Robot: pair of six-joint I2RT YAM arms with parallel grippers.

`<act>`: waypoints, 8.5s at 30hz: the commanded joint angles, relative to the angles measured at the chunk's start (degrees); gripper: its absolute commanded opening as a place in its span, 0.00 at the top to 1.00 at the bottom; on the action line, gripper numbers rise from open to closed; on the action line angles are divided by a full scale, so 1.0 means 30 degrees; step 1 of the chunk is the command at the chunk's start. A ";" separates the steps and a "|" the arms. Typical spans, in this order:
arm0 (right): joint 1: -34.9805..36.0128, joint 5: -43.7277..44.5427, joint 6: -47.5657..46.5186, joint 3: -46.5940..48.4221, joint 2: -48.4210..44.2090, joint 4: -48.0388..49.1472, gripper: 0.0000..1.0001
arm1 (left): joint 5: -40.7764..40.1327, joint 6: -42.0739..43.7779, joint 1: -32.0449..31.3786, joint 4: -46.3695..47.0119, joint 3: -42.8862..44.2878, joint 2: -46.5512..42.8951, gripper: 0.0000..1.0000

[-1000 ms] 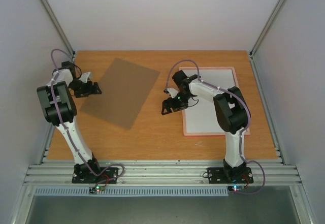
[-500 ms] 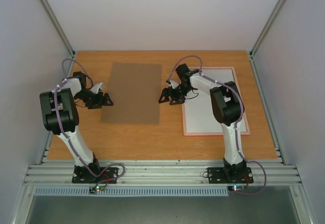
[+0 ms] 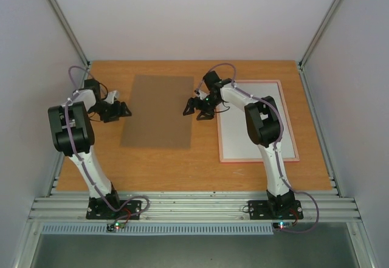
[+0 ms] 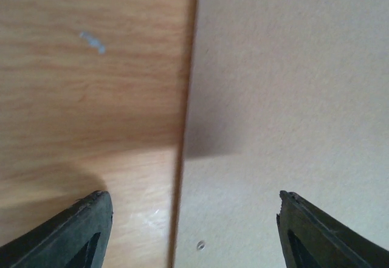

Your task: Put the photo into the frame

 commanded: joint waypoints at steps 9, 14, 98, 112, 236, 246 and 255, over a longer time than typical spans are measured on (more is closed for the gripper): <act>0.0240 -0.4087 0.2254 -0.0064 0.0966 0.1949 0.21 | 0.2360 0.0133 -0.1749 0.0088 -0.0675 0.1798 0.44; 0.0098 -0.5312 0.1613 -0.0555 -0.0422 0.2459 0.26 | 0.2929 0.0304 -0.2668 0.0111 -0.1652 0.1349 0.48; -0.2313 0.3765 -0.6896 0.0339 -1.0704 0.0914 0.99 | 0.3566 -0.4854 -0.3064 0.0786 0.5249 -0.5005 0.01; 0.4170 1.4129 -1.1347 0.6665 -0.6866 0.0986 0.99 | 0.1720 -1.4020 -0.3068 0.4927 0.5309 -0.8035 0.01; -1.5307 0.0457 -1.4106 -0.3064 -0.1387 -0.7866 0.86 | 0.9307 -0.9502 -0.1633 0.4749 0.4486 -0.7939 1.00; -1.2187 0.0768 -1.4080 -0.3864 -0.1583 -0.6794 0.87 | 0.9818 -0.8657 -0.1582 0.4268 0.5638 -0.7861 1.00; -1.0821 -0.2487 -0.8679 -0.5636 -0.2994 -0.5387 0.87 | 1.2453 -1.1152 -0.1574 0.7077 0.3964 -0.8119 0.99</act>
